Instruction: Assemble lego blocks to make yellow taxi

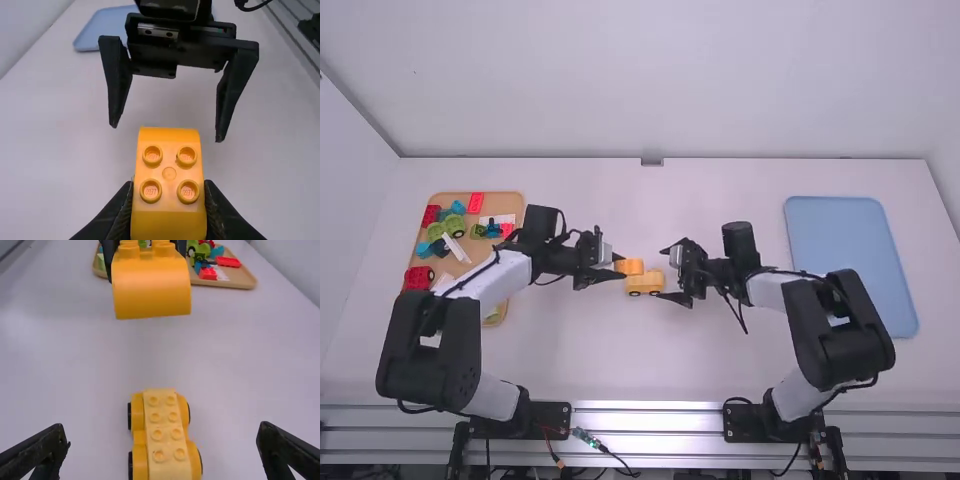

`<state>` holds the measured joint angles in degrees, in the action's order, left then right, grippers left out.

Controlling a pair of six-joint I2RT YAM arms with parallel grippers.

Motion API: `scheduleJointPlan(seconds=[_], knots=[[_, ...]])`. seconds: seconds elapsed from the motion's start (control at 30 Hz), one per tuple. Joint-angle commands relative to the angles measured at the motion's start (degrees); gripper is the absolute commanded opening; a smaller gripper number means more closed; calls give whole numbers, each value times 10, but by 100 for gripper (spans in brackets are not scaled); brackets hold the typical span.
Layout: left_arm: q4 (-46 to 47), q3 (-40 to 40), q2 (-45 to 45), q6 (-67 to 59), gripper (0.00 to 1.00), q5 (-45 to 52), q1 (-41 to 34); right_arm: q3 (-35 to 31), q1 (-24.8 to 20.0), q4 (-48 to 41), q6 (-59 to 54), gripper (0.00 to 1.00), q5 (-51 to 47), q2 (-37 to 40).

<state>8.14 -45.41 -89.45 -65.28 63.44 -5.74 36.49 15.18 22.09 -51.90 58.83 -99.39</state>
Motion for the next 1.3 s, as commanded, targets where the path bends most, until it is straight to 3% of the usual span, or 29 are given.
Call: scheduleJointPlan(seconds=[0.0, 0.2, 0.33, 0.7, 0.9, 1.1, 1.27], knots=[[-41, 37, 5, 41, 2, 20, 3, -5, 3, 2, -5, 99, 13, -14], [-190, 101, 5, 140, 1, 19, 5, 0, 2, 4, -35, 99, 14, -46], [-213, 106, 5, 164, 1, 16, 5, 25, 2, 6, -27, 99, 34, -83], [-203, 91, -18, 161, 2, -24, 8, 56, 3, 2, -30, 99, 57, -122], [-193, 49, -94, 127, 1, 27, 10, 54, 2, -2, -30, 99, 57, -125], [-158, 34, -112, 84, 1, 31, 8, 56, 9, 3, -30, 99, 56, -141], [-158, 34, -112, 93, 1, 18, 12, 56, 26, 61, -3, 99, 26, -164]])
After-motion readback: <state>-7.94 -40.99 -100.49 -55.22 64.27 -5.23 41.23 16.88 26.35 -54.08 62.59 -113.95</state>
